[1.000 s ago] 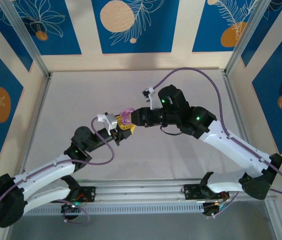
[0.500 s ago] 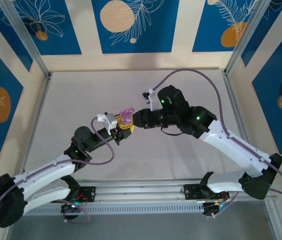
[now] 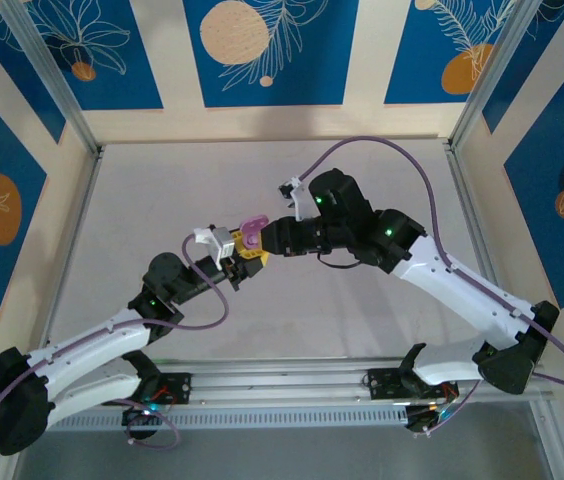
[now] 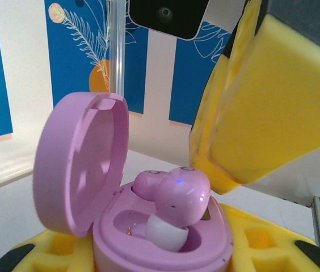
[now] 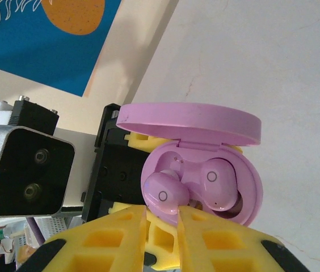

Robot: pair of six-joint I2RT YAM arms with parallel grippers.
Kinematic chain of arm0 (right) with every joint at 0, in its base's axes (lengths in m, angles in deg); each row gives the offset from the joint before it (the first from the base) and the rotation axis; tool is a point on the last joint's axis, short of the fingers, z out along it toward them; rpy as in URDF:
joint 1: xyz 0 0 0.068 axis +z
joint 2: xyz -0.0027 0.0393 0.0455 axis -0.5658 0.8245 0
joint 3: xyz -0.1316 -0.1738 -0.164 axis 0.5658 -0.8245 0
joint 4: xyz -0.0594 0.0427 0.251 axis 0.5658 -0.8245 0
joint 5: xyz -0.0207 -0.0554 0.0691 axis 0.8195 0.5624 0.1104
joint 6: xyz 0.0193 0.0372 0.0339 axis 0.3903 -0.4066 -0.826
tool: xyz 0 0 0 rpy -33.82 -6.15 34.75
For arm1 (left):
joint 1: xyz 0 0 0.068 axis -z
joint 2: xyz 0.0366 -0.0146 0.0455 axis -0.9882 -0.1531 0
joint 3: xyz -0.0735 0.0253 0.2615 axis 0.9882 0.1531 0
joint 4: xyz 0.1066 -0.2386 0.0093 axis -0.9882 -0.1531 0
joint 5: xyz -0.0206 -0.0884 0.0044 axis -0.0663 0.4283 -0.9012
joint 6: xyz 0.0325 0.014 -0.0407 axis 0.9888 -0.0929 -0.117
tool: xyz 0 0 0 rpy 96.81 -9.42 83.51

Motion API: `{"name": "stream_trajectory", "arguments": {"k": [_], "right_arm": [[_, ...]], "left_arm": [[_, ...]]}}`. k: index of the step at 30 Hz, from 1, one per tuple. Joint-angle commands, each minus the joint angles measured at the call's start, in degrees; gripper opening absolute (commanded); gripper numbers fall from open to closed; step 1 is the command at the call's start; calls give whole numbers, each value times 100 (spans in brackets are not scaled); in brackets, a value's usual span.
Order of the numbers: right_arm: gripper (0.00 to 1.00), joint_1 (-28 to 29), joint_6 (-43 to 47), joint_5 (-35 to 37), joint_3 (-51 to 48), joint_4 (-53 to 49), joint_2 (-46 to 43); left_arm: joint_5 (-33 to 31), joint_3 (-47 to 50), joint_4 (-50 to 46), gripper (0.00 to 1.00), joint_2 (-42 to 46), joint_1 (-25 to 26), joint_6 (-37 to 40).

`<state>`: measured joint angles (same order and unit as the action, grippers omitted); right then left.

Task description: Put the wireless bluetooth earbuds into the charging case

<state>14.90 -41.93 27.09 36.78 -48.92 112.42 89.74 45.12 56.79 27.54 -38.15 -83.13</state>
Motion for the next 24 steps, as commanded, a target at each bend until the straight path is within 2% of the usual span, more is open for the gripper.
{"name": "stream_trajectory", "arguments": {"k": [1,24], "right_arm": [[23,-32,-54,-114,138,34,20],[23,-81,-17,-145,234,161,240]], "left_arm": [[46,-43,153,25,56,42,42],[200,-43,101,24,78,49,41]]}}
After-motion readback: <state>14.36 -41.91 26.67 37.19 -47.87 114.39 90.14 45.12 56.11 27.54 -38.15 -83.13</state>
